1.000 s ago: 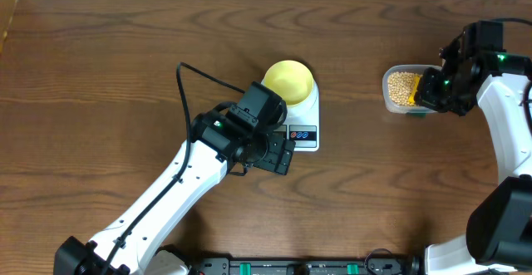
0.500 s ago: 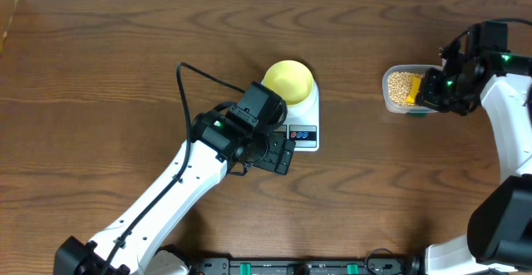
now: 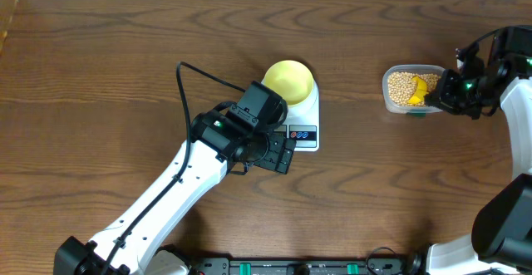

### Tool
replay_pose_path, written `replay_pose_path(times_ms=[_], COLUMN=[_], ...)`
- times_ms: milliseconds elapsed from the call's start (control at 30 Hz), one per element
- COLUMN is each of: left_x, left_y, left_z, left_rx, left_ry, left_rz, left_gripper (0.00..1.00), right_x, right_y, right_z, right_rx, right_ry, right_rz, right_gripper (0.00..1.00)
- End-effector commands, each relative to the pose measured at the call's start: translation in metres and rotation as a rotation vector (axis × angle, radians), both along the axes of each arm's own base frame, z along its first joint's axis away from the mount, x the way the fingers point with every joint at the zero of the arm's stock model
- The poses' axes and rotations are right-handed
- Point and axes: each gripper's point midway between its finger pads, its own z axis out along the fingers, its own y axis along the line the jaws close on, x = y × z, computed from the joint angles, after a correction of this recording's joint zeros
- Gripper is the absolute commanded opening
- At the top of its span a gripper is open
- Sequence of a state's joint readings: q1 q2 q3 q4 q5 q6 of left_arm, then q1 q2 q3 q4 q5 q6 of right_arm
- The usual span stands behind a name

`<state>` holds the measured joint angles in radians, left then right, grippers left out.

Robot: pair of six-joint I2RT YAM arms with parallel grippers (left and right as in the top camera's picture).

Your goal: Scoop item into bowl and weigh 50g on scale

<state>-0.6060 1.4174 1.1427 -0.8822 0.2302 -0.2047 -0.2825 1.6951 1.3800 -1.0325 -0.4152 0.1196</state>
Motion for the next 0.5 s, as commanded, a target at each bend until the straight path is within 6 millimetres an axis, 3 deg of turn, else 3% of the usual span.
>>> replay_pose_path(times_ms=[0,467], left_x=[0.001,0.001], left_y=[0.001,0.001], left_z=[0.005,0.005], left_rx=[0.003,0.006], left_ry=[-0.028,-0.034], left_rz=[-0.014,-0.028], left_gripper=[0.89,0.89], right_x=[-0.002,-0.028], right_y=[0.004,0.003], right_z=[-0.002,-0.038], right_rx=[0.046,0.094], right_ry=[-0.003,0.061], right_rz=[0.024,0.019], right_gripper=[0.01,0.01])
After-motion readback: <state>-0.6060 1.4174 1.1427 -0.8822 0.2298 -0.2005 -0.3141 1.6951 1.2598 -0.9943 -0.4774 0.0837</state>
